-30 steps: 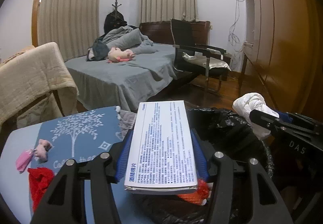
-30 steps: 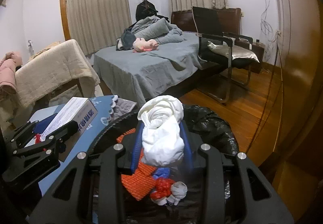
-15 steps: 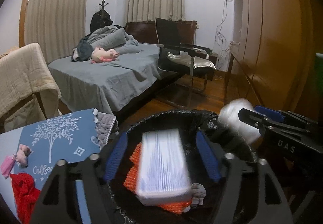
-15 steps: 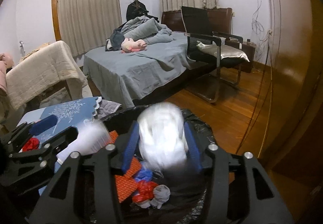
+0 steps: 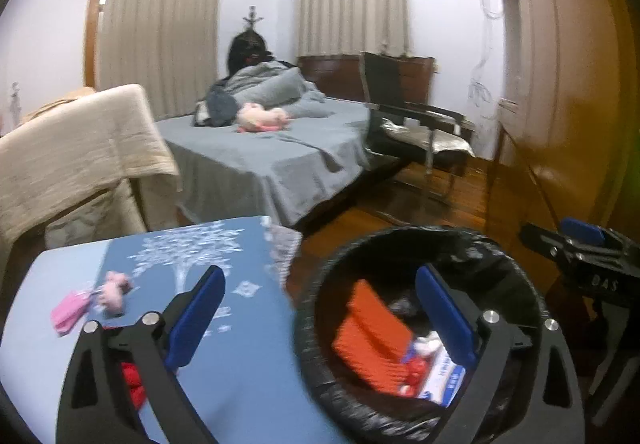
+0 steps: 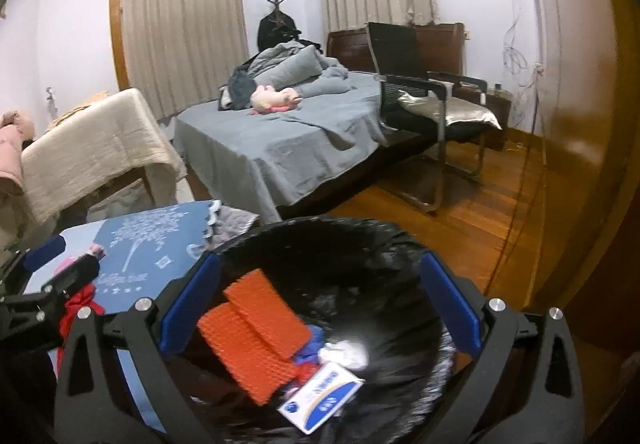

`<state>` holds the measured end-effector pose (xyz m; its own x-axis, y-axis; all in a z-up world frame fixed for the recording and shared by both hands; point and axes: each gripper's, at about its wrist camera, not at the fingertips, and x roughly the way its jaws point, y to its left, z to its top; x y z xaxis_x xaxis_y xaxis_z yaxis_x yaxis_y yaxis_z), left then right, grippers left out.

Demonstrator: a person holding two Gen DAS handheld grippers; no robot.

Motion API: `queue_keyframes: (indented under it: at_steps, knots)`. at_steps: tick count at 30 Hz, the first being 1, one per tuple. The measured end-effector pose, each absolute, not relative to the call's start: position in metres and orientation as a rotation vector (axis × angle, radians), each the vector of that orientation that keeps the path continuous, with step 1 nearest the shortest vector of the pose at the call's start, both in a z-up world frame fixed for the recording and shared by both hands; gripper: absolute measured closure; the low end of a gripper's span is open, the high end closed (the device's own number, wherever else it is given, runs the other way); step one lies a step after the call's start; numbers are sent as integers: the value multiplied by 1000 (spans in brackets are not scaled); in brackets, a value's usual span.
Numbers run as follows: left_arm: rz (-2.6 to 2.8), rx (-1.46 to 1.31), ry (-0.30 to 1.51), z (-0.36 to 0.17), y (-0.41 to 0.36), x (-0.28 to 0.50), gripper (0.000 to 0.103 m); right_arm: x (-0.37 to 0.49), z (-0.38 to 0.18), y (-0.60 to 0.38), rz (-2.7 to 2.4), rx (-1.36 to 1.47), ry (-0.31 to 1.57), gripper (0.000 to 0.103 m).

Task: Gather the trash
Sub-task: 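Move both open tools back over the red cloth on the table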

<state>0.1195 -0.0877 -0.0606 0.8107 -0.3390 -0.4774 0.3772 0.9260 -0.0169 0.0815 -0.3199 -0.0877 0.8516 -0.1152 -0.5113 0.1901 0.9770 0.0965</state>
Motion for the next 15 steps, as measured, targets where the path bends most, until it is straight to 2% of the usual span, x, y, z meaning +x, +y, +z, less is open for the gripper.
queue_keyframes:
  at_steps: [15]
  knots:
    - [-115,51,481,-61,43,107,7,109,-87,-211,23,91,547,6]
